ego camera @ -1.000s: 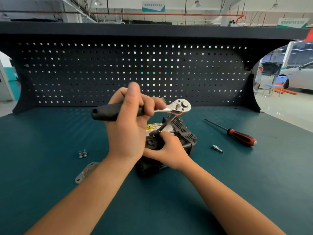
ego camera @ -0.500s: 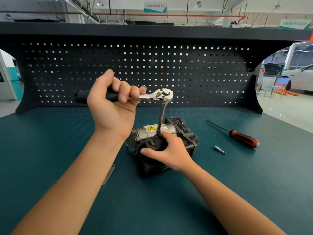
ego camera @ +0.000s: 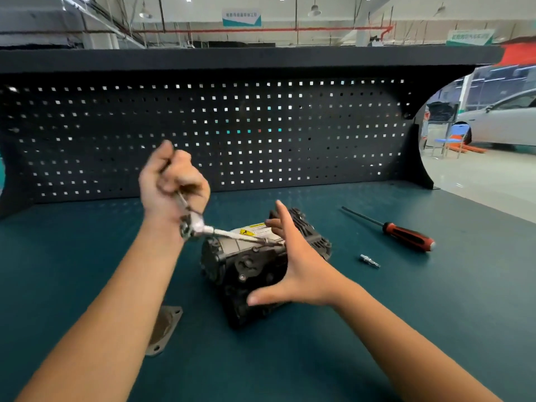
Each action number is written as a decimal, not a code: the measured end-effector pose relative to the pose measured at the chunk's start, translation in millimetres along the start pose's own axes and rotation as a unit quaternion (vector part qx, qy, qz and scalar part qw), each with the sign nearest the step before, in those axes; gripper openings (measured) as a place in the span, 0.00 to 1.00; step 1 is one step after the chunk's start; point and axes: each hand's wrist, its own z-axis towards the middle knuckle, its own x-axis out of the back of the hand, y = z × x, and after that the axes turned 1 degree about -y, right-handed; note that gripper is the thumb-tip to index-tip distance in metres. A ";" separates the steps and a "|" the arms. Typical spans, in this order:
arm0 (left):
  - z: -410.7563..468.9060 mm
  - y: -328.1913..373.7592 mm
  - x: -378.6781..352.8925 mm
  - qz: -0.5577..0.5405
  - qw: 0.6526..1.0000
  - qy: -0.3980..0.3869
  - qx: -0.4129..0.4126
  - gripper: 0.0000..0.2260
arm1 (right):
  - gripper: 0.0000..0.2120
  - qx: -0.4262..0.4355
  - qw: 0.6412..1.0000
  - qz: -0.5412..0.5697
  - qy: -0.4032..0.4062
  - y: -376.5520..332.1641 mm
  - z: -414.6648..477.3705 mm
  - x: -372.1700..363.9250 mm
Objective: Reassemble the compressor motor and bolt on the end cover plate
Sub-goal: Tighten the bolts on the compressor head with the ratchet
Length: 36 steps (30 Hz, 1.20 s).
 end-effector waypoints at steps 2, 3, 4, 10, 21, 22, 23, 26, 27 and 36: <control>12.4 25.3 -17.3 -0.122 0.990 -0.030 -0.069 0.15 | 0.64 0.004 0.999 -0.025 -0.032 -2.3 -3.6 7.8; 14.3 33.3 -30.3 -0.125 0.987 -0.043 -0.089 0.17 | 0.62 0.006 0.998 -0.051 -0.044 -5.6 -4.9 8.9; 12.9 35.9 -43.0 -0.114 0.986 -0.054 -0.107 0.19 | 0.58 0.017 0.997 -0.072 -0.035 -10.4 -5.2 8.9; 9.5 14.1 -69.0 0.002 0.977 0.011 -0.214 0.26 | 0.29 0.169 0.956 -0.053 0.233 -45.9 -1.8 11.7; 18.5 -18.8 -62.8 0.003 0.956 0.187 -0.227 0.17 | 0.08 0.137 0.974 -0.058 0.172 -43.2 22.0 23.8; 19.8 -19.6 -62.0 0.006 0.956 0.192 -0.223 0.16 | 0.08 0.136 0.973 -0.050 0.179 -41.1 22.3 23.4; 20.9 -20.9 -61.4 0.009 0.956 0.195 -0.221 0.16 | 0.08 0.137 0.972 -0.043 0.185 -39.0 22.5 22.5; 23.9 -23.8 -60.8 0.028 0.956 0.193 -0.220 0.15 | 0.08 0.143 0.970 -0.040 0.193 -34.9 23.6 18.4; 24.6 -24.4 -61.1 0.040 0.956 0.190 -0.219 0.16 | 0.08 0.148 0.969 -0.040 0.192 -34.5 24.2 17.4; 28.3 -25.2 -64.6 0.083 0.955 0.177 -0.225 0.16 | 0.08 0.174 0.968 -0.013 0.179 -33.5 27.8 16.1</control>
